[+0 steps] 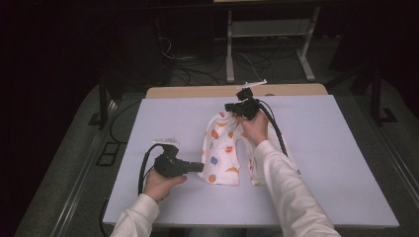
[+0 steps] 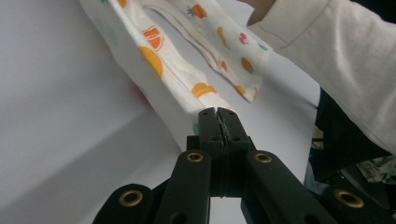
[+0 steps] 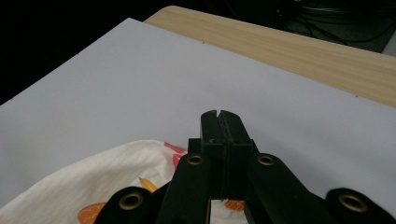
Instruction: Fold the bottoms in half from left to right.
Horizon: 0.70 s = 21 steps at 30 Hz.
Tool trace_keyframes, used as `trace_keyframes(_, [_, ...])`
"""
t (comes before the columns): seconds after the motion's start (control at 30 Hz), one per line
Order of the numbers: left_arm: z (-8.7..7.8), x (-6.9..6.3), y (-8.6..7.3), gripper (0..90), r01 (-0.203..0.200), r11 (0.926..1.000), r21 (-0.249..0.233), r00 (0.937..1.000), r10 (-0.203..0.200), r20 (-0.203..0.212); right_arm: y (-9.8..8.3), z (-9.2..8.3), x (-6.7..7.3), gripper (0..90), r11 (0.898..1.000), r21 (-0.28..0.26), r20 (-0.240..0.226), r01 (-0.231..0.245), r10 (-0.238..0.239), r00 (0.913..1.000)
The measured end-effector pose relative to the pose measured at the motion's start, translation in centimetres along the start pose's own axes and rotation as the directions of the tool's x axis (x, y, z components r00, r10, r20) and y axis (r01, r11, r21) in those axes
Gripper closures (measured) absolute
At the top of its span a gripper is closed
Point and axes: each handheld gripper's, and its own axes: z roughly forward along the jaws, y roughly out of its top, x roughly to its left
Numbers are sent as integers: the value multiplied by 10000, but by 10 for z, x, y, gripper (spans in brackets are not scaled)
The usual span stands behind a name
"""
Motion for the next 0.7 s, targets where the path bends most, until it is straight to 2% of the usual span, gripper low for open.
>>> trace_keyframes(0.3, [4,-8,6,891,-143,9999,-81,9996,145,242,-2,-10,-10,880,9997,-141,32,-204,205,9998])
trace_keyframes(0.7, [17,-27,21,891,-636,9980,-55,9958,638,657,-5,-21,-18,881,9992,-231,169,-321,325,9993])
